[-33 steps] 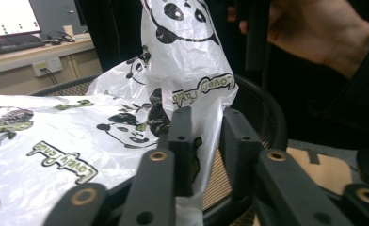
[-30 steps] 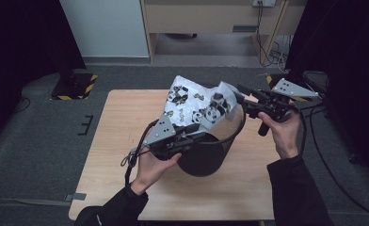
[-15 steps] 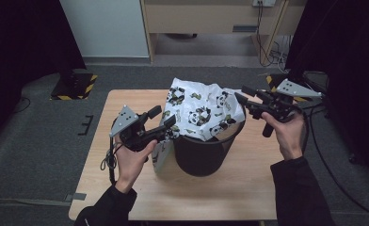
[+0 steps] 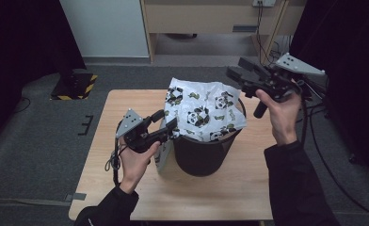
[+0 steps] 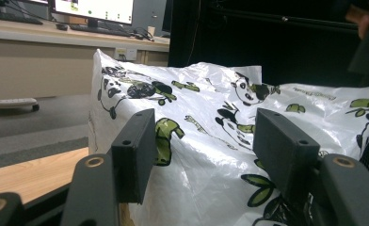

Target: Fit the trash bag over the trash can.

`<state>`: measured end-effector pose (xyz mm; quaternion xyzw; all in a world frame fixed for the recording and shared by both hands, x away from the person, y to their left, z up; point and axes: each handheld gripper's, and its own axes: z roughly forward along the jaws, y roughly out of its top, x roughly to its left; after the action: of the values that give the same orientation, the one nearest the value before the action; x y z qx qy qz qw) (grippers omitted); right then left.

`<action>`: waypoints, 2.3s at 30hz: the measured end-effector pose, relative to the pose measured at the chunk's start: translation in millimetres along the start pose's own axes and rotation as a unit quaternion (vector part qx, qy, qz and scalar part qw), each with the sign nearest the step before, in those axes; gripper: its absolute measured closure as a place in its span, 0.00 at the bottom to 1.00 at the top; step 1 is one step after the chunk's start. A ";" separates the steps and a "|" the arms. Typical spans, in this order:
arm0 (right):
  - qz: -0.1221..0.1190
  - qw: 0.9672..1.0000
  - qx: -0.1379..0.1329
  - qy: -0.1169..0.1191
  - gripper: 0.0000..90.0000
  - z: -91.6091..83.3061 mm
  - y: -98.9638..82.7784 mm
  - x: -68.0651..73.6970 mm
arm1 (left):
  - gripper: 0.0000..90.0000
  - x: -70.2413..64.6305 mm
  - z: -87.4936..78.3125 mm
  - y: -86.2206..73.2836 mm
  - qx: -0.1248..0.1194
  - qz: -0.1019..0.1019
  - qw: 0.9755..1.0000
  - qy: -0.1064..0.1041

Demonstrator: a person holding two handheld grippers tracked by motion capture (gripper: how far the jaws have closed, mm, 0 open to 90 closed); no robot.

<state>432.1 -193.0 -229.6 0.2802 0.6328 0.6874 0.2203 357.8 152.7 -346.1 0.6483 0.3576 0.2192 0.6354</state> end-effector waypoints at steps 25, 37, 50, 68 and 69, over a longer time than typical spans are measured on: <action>-0.043 0.960 0.277 -0.006 0.32 101.2 -96.2 9.1 | 0.30 7.5 -55.0 -29.8 0.002 0.025 1.000 0.010; -0.016 0.990 0.139 -0.017 0.31 81.9 -68.4 9.9 | 0.59 15.4 -17.8 -65.5 0.058 0.094 0.993 0.030; -0.011 0.998 0.064 -0.010 0.34 61.9 -49.1 6.7 | 0.95 -6.4 -19.9 18.6 -0.053 0.155 0.986 0.022; -0.020 0.983 0.156 0.091 0.41 87.5 -72.1 28.5 | 0.53 -42.6 9.1 17.9 0.009 0.167 0.985 -0.053; -0.022 0.980 0.176 0.092 0.42 90.2 -76.6 29.2 | 0.46 -41.0 5.2 16.3 0.011 0.160 0.986 -0.048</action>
<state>466.2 -98.7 -298.8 0.2361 0.7676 0.5829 0.1235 338.1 119.8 -323.6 0.7135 0.2213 0.2829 0.6016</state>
